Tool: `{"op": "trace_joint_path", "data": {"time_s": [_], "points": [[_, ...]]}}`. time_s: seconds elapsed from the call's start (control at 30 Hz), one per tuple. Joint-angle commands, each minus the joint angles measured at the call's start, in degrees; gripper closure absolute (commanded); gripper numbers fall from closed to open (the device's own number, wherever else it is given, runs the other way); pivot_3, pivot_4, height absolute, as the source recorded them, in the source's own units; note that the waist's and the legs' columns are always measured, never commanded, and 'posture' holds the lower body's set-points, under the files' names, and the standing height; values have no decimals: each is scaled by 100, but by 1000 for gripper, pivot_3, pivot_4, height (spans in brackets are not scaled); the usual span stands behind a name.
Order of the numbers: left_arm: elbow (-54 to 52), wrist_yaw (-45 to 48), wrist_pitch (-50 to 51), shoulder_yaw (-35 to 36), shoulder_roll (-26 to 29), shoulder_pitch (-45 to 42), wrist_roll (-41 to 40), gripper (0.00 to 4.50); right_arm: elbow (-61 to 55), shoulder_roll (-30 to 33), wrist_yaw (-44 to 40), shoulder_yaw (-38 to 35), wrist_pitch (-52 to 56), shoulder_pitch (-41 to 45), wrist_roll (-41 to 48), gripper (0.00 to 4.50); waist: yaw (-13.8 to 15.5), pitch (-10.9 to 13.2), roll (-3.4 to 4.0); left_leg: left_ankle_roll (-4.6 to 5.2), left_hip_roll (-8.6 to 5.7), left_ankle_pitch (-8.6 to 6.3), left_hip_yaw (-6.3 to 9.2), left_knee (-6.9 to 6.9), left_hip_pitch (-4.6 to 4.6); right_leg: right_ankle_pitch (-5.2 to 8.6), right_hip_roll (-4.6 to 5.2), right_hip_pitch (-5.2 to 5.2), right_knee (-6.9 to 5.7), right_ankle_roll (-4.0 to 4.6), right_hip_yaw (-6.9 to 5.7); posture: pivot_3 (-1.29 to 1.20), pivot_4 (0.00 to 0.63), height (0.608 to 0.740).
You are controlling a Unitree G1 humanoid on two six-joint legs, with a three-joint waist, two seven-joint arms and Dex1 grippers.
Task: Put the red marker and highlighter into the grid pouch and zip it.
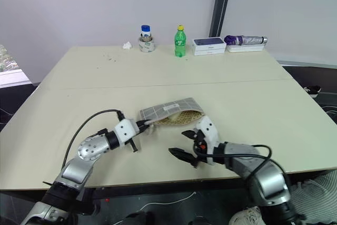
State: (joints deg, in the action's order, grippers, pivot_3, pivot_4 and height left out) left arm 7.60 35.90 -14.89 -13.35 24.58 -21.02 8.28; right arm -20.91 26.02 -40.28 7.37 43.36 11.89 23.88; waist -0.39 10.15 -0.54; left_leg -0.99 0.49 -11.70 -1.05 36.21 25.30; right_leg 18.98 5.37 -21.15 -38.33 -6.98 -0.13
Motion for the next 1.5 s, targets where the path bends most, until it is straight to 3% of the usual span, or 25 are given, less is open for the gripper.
{"op": "trace_joint_path", "data": {"time_s": [0.03,0.3,0.53,0.63,0.87,1.23,1.43,1.5], "points": [[-114,-26,-253,-179,-24,-392,276,4500,297,-416,424,269,-233,249,-270,57,13,0,0,0,0,0,-1,1,2,0,1,-1,1,0,0,0,150,740],[-163,161,-183,-310,16,-637,335,4500,1163,-1609,1172,51,-164,889,-189,57,-17,0,0,-1,2,0,-3,-5,5,0,-2,-11,1,0,2,0,150,740],[-111,118,-259,-297,193,-630,416,4500,1327,-1688,1149,-101,-124,975,-83,57,-21,0,0,-1,3,0,-2,-4,5,0,-1,-11,0,0,2,0,150,740],[-102,80,-262,-275,192,-635,411,4500,1296,-1714,1169,-198,-40,967,11,839,-22,0,0,-1,5,0,-3,-4,5,0,-2,-12,0,0,2,0,150,740],[10,17,-328,-188,269,-614,391,4500,1087,-1458,1091,-158,57,829,18,4452,-24,0,0,-1,6,0,-3,-4,5,0,-2,-12,0,0,2,0,150,740],[927,48,-902,404,1123,-407,60,4500,759,508,278,-1174,140,246,233,4488,-23,0,0,0,13,0,-4,-6,3,0,-1,-10,1,0,2,0,150,740],[1214,599,-579,590,1128,-225,-706,4500,1097,907,-41,-1239,-249,285,158,4488,-24,0,0,1,15,-1,-6,-5,4,0,0,-11,2,0,3,0,150,740],[1251,700,-617,627,1093,-183,-882,3701,1047,905,-95,-1210,-252,287,197,3940,-27,0,0,1,16,-1,-6,-5,4,0,-1,-11,2,0,4,0,150,740]]}}
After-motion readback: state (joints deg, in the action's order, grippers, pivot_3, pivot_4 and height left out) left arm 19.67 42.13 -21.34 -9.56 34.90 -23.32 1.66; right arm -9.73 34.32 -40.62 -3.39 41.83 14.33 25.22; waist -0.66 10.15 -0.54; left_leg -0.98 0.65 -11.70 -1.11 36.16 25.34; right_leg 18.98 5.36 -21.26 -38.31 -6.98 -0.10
